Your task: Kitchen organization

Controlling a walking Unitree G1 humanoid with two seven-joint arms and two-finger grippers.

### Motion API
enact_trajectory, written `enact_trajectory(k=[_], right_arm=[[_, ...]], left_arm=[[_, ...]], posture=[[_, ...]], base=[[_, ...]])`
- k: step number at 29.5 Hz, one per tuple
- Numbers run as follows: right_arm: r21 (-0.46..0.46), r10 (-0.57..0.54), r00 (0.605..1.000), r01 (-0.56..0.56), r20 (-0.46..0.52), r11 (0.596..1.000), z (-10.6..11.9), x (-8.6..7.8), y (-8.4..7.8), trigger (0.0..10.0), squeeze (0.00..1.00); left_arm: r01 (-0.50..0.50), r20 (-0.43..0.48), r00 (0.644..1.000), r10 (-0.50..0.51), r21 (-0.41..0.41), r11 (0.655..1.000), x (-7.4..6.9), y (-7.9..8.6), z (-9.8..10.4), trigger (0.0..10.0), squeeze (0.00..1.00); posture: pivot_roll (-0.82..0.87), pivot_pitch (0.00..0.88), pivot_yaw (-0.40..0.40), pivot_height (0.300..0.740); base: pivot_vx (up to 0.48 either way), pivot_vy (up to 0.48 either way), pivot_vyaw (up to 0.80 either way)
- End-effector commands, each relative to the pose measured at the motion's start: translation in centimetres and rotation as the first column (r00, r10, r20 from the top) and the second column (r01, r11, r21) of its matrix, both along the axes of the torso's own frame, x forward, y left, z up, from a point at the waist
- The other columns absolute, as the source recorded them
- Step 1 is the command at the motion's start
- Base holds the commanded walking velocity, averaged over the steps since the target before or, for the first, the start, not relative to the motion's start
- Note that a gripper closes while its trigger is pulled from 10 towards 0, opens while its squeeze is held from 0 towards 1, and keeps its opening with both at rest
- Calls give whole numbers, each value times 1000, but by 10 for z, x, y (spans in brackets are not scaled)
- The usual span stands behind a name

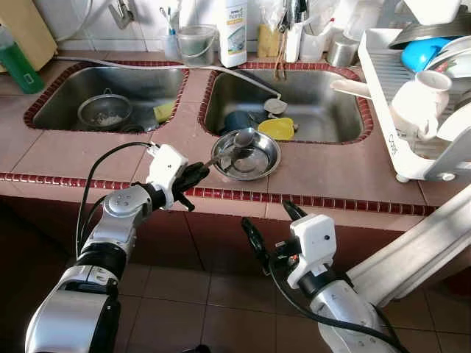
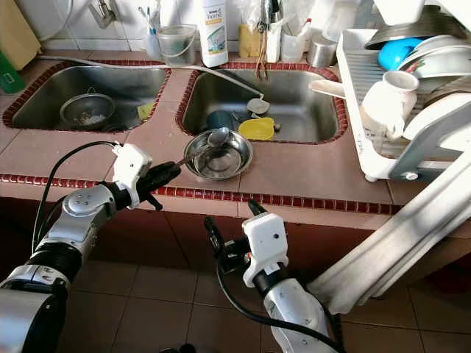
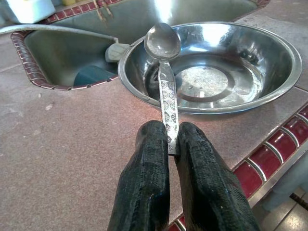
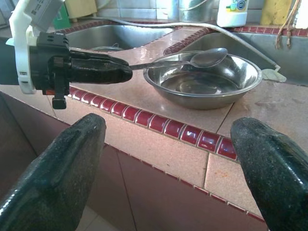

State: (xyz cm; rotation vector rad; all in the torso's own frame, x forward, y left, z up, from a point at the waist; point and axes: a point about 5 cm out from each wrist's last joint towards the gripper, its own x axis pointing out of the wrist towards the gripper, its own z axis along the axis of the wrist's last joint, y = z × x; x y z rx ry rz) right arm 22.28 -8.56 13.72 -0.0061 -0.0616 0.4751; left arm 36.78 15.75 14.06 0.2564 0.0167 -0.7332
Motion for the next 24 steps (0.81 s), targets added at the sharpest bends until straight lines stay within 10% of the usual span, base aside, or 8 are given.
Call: enact_trajectory(k=[1,24], right_arm=[[7,16,1000,-16,2,1000,1,-3,4,10000,0],[8,12,1000,-12,-2,1000,0,-2,4,10000,0]], left_arm=[[10,17,1000,-10,5,1000,-1,2,1,0,0],[8,27,1000,-6,-75,997,1,4,12,0,0]], posture=[[-193,128,71,740],[-186,140,72,740]], base=[[0,0,0],[0,0,0]])
